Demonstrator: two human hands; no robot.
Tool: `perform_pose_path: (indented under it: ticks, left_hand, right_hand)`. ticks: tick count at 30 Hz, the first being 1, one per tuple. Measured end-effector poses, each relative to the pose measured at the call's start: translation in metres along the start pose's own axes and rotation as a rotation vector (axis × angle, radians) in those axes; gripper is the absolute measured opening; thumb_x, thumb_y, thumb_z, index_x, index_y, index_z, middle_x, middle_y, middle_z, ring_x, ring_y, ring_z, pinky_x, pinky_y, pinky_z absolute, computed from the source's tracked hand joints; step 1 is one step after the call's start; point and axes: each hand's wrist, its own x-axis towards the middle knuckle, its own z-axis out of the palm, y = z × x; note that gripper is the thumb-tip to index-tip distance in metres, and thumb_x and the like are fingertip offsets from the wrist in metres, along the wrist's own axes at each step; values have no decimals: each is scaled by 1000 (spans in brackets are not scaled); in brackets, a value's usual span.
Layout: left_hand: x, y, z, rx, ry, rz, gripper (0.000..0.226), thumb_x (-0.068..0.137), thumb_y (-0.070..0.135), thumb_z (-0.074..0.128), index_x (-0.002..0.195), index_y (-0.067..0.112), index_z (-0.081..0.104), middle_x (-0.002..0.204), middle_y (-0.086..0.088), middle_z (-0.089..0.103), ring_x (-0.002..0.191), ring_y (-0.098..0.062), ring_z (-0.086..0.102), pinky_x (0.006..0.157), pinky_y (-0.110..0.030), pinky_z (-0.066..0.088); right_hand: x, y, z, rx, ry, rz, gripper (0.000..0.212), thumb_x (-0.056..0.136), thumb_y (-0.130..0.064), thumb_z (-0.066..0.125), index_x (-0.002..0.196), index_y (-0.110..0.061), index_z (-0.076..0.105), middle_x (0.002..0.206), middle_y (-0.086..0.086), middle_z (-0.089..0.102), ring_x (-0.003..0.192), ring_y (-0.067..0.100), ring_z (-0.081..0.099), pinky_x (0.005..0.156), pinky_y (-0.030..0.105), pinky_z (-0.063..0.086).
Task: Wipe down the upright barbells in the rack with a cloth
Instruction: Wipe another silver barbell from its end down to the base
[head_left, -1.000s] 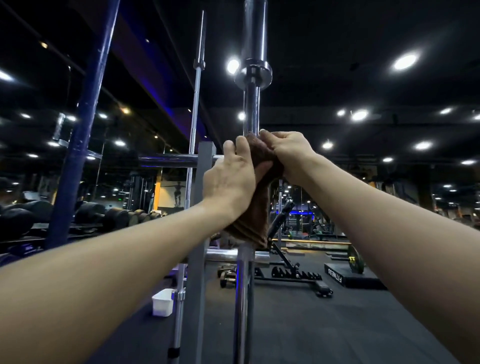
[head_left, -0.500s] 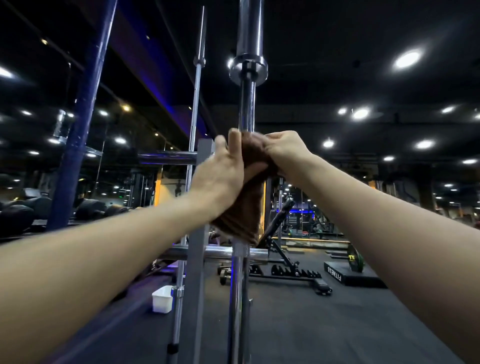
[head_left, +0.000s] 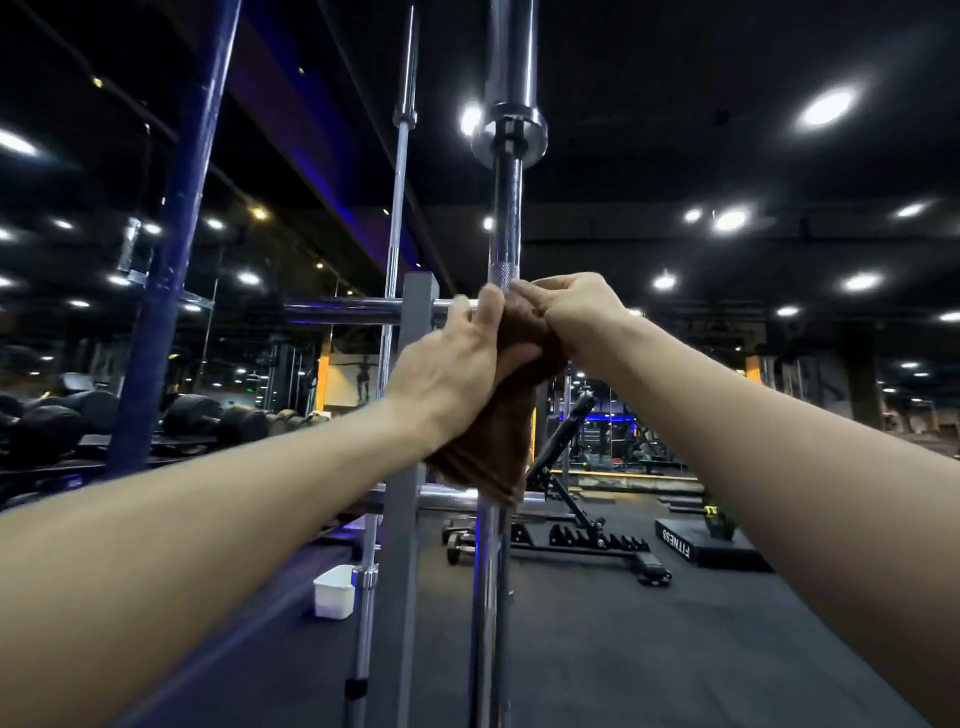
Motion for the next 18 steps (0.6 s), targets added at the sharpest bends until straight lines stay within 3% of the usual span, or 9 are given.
perform_pose_path:
  ticks: [2,4,8,10,14,18]
  left_hand:
    - [9,3,1,-9,30,-38,61,92,57,35,134,13,26,110,-9,41,90,-39,60,63,-40,35]
    - [-2,6,9,-13,22,-50,56,93,56,34,129,14,27,103,-6,37,88,-38,60,63,-39,36]
    - [-53,11,25,-29,-117,18,50,92,58,34,119,18,29,97,1,32,89,-35,61,63,-38,41]
    - [-65,9,23,-5,-181,27,50,91,60,34,119,19,29,98,1,32,91,-35,62,65,-38,43]
    - [-29,-2,7,-2,-55,55,58,88,61,32,124,15,30,98,-2,35,87,-36,61,62,-39,38]
    - [5,6,-2,11,48,-25,58,92,58,32,130,13,28,99,-3,33,86,-36,60,61,-38,34]
  right_hand:
    - [1,-1,-1,29,14,11,23,88,-28,68,79,-7,70,78,14,65,68,23,61,69,36,53]
    - [-1,1,-3,54,-30,18,19,88,-26,68,78,-10,69,80,13,67,69,23,62,73,38,55]
    - [-9,8,-8,77,-57,64,17,91,-27,64,80,-14,66,77,4,67,62,14,61,57,23,52]
    - [-13,5,-8,90,-61,82,17,91,-27,64,81,-14,66,79,4,68,62,13,62,57,22,52]
    - [-15,-1,-4,59,-57,64,19,91,-28,65,82,-12,68,83,11,69,62,17,63,61,28,52]
    - [-12,6,-2,170,25,69,17,89,-24,67,77,-12,72,97,24,69,81,27,61,75,39,44]
